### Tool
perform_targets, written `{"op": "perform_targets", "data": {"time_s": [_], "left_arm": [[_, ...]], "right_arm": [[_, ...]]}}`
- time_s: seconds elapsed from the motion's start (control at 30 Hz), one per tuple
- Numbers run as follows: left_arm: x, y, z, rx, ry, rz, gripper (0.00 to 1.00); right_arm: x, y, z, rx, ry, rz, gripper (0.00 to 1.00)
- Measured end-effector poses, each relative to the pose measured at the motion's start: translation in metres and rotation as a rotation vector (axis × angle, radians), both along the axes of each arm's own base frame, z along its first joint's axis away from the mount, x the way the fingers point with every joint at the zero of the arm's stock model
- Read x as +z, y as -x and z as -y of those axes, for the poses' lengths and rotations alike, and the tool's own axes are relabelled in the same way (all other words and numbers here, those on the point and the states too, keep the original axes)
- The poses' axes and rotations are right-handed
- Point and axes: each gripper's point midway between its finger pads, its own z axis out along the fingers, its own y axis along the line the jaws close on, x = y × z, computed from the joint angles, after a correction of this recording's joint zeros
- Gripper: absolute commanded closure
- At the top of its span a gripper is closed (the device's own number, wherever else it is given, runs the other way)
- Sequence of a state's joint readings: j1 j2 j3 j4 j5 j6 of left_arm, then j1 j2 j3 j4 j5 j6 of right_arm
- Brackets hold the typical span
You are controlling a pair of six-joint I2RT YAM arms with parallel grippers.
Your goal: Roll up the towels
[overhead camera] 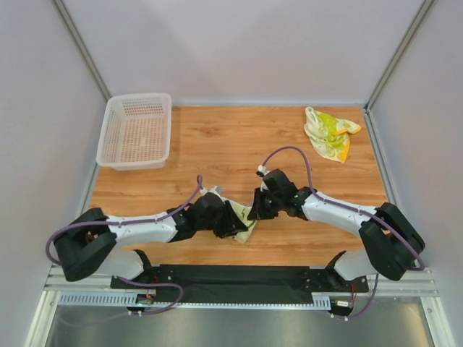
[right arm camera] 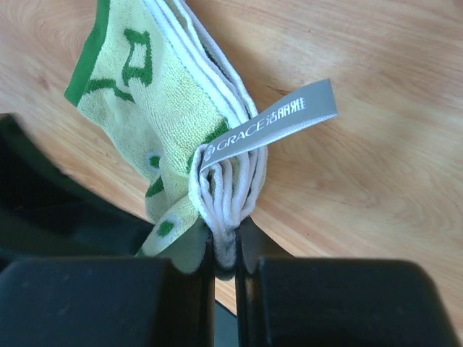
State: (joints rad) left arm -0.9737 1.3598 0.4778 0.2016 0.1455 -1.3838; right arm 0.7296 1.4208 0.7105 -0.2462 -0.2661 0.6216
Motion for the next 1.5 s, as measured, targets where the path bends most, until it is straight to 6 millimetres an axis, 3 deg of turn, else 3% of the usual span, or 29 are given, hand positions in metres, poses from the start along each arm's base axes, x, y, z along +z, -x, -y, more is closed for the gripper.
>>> {"op": "perform_targets", "data": {"time_s": [0.13,0.33,0.53,0.77,1.33,1.5], "left_arm": [[0.017,-0.005,-0.017,-0.005,-0.198,0.084,0.55],[0.003,0.010,-0.051,-0.073,-0.554,0.159,0.55],[0.004,0.014,-0.057,-0.153,-0.790,0.276,0.55],[0.014,0.014,-0.044,-0.241,-0.858,0.425,0.55],[-0.009,0.029,0.001,-0.433,-0.850,0.578,0.56],[-0.003,0.032,0.021,-0.459,-0.846,0.626,0.54]], "right_arm": [[-0.002,0.001,0.005,-0.010,0.030,-0.005,1.00],[-0.006,0.006,0.009,-0.010,0.059,-0.025,1.00],[-0.007,0.009,0.011,-0.009,0.073,-0.039,1.00],[-0.010,0.010,0.012,-0.008,0.090,-0.058,1.00],[-0.008,0.008,0.010,-0.005,0.090,-0.064,1.00],[-0.010,0.009,0.011,-0.005,0.097,-0.072,1.00]]}}
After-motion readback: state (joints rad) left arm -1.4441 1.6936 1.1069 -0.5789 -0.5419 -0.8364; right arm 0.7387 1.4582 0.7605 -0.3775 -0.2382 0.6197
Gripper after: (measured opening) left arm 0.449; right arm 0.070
